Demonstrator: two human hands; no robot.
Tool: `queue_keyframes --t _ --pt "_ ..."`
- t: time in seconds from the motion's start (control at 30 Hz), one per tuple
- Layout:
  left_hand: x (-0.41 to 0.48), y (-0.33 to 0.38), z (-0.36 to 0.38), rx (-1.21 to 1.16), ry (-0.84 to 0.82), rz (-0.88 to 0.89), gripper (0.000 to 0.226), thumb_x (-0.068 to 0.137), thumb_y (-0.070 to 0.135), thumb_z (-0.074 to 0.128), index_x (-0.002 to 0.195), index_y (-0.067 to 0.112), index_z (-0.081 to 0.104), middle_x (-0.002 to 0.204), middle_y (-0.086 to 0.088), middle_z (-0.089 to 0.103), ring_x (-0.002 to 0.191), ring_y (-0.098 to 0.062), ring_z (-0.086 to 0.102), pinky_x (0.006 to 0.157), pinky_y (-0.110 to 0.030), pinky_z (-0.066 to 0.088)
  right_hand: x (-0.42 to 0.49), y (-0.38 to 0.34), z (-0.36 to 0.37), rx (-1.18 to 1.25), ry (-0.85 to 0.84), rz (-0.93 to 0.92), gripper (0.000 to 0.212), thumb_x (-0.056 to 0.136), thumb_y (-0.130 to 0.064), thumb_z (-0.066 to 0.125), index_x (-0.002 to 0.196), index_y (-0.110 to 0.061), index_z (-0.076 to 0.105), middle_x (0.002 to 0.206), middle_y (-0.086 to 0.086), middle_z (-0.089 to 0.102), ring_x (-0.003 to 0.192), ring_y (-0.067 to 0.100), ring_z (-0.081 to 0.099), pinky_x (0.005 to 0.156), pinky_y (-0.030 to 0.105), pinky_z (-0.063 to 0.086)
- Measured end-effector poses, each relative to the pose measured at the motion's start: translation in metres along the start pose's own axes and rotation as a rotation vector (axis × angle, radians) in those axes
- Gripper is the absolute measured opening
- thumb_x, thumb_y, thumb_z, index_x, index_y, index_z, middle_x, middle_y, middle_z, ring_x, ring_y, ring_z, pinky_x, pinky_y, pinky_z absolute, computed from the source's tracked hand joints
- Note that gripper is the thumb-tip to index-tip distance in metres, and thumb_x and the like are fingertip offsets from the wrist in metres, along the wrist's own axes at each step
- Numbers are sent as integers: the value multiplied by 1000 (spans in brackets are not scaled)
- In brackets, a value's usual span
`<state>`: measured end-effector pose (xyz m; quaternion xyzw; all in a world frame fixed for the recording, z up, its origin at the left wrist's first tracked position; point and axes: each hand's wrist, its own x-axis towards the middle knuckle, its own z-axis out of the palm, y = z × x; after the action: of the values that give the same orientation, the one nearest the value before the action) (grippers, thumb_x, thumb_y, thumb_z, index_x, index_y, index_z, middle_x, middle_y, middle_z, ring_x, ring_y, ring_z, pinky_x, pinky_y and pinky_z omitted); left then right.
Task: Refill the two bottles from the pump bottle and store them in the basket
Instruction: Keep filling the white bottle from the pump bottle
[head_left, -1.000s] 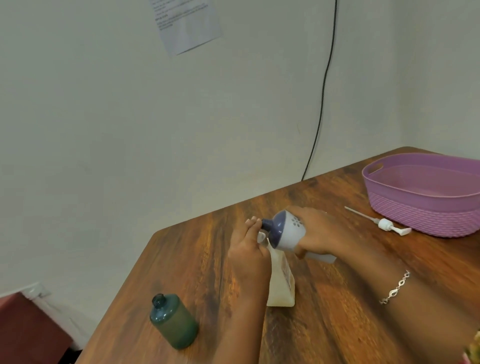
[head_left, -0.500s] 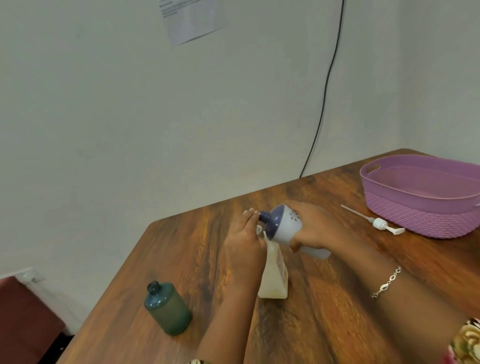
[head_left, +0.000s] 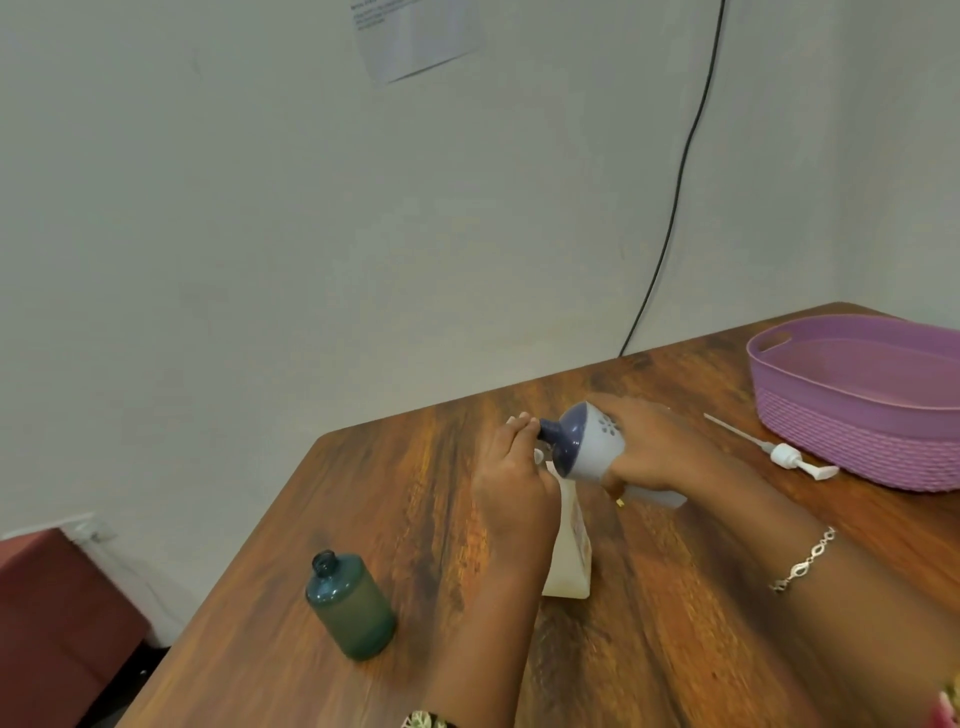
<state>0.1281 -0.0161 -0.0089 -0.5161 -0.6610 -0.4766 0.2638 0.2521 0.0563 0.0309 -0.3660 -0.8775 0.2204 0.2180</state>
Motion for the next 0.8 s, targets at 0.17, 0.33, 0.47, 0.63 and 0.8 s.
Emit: queue_keyframes --t 0.17,0.33,0.47,0.63,0.8 --pt "-6 -8 5 -37 -4 -1 27 67 -13 69 90 1 72 90 -11 70 83 -22 68 70 -30 57 -1 4 8 -45 29 -5 77 60 -18 81 127 -24 43 117 1 51 105 19 49 82 31 45" --pt "4 1 -4 -15 -7 -13 31 75 4 46 88 3 73 88 -7 71 80 -20 67 70 -21 49 -1 3 1 12 15 -23 73 58 -16 82 122 -22 47 104 -3 48 101 18 50 80 33 46" --pt "8 5 -5 -58 19 -77 33 73 2 43 87 3 74 87 -8 71 81 -19 67 73 -23 51 2 1 -3 -23 -14 -53 67 68 -14 74 128 -17 44 112 1 51 102 19 51 83 29 43" --pt "-1 1 -3 -102 39 -112 29 73 0 48 85 4 74 85 -6 72 80 -17 67 73 -20 50 -1 4 8 12 10 2 73 64 -13 79 128 -17 44 120 5 51 109 23 49 89 36 44" --pt "7 6 -7 -75 -7 -146 32 73 0 46 88 3 74 89 -9 71 85 -20 66 74 -19 46 -1 4 5 -5 15 -24 78 61 -19 81 128 -23 42 118 2 50 105 19 48 82 32 44"
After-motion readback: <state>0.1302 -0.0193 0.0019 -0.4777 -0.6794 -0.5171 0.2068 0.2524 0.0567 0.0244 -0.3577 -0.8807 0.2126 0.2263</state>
